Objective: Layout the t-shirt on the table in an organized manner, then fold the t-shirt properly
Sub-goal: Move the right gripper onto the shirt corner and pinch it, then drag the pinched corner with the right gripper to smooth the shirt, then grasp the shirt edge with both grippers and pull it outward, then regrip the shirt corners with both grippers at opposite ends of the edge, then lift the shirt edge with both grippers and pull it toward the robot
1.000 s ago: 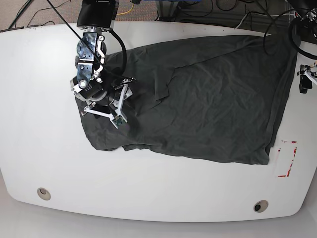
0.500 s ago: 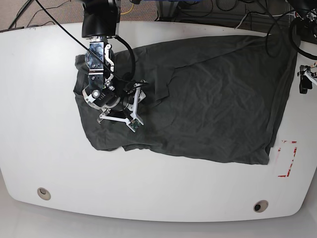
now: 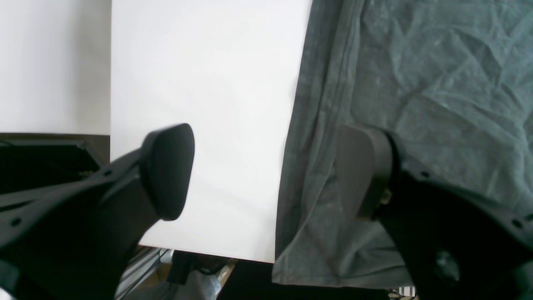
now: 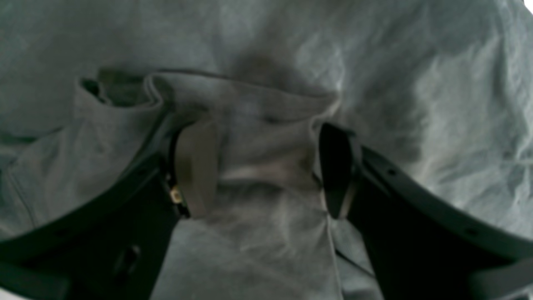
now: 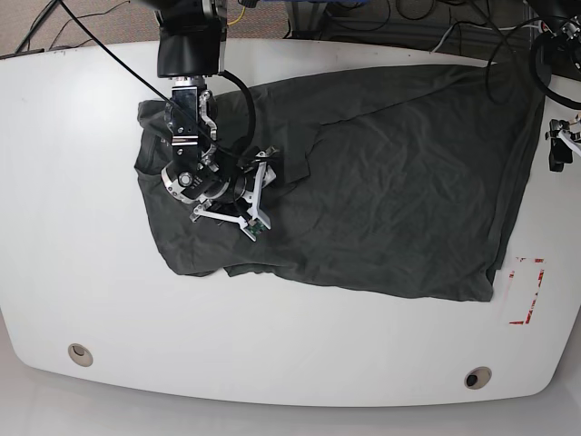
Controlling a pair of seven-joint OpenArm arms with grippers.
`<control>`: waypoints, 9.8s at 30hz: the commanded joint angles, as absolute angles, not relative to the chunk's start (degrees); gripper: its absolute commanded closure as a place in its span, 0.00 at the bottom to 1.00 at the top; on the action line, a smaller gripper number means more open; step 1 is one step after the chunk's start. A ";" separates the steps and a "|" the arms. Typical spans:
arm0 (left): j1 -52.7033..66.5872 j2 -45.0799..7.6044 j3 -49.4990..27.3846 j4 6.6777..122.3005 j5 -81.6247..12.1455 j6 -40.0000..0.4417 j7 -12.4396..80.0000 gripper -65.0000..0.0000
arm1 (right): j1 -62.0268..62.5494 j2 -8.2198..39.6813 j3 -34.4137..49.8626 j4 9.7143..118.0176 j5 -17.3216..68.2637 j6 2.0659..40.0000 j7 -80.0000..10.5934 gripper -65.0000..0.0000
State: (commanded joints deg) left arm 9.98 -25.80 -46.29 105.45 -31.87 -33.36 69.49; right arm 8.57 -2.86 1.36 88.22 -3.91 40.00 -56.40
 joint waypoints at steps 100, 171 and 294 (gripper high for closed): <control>12.18 -14.20 -20.97 89.45 -11.56 -33.36 44.62 0.98 | -10.59 0.57 17.89 97.19 -4.18 40.00 -51.03 0.98; 5.93 -16.84 -25.71 104.22 -11.82 -33.45 52.88 0.23 | -0.84 7.78 34.95 104.22 4.88 40.00 -63.34 0.35; 19.03 -15.87 -36.62 92.97 -19.82 -40.00 52.35 0.23 | 0.04 12.09 23.16 94.55 8.75 40.00 -57.36 1.00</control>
